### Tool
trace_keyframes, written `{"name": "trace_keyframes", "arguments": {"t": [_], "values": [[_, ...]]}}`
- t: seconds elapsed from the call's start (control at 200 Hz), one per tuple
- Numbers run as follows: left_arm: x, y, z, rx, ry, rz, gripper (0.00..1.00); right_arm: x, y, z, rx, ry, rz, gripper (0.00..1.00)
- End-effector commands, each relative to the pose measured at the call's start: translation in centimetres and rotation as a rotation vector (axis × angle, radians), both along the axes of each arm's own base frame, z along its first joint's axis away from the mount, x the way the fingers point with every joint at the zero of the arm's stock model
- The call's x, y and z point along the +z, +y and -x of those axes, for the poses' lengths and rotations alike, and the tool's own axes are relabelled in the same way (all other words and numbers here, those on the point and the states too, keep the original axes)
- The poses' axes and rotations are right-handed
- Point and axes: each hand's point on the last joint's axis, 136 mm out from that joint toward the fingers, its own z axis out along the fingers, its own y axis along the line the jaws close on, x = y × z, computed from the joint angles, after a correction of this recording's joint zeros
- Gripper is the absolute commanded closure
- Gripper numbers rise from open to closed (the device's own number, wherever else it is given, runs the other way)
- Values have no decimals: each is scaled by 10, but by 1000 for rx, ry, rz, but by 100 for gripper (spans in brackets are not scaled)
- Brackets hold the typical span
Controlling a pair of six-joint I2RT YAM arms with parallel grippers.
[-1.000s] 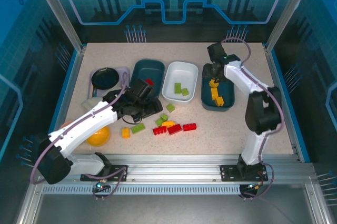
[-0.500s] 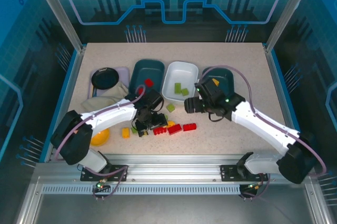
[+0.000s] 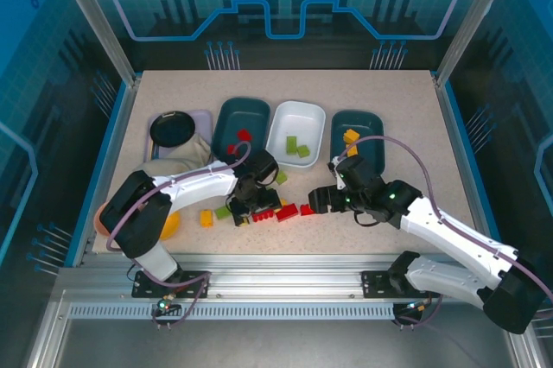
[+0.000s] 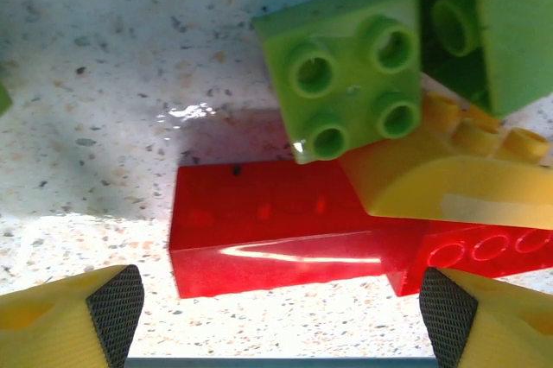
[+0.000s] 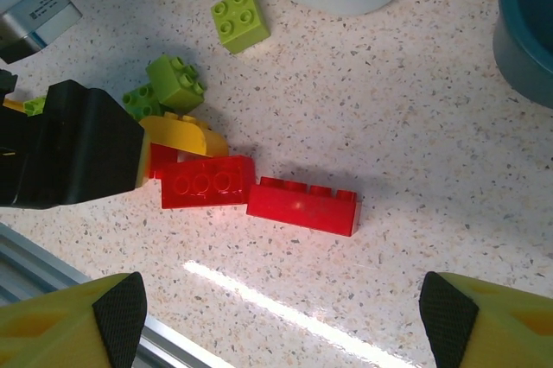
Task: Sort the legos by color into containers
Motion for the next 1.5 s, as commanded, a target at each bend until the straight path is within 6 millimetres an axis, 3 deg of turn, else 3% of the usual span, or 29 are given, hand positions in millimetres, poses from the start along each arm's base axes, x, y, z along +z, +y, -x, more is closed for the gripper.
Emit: {"name": "trace_keyframes", "arguments": {"t": [0.0,0.37,0.715,0.875,1.02,1.16,1.28,1.325,1.49], "values": [[5,-6,-4,2,-17,-5,14,2,9,2,21,5,-37,14],[-11,2,-9,-4,-14,-87,17,0,15,1,38,18,-44,15],[-15,13,-4,-17,-24,-120,41,1,21,1,53,19,-65,16],[9,27,-2,-25,-75,-152,46,5,22,-2,56,10,-70,16],[54,41,-11,-35,-178,-165,47,16,24,-9,54,-17,-83,17],[94,63,-37,29,-259,-143,48,27,29,-18,53,-34,-102,17],[119,83,-77,113,-326,-93,49,31,37,-27,62,-37,-116,17],[126,89,-94,138,-346,-78,49,44,43,-35,66,-58,-138,17],[129,97,-151,222,-350,-19,49,57,60,-54,60,-50,-193,17]]}}
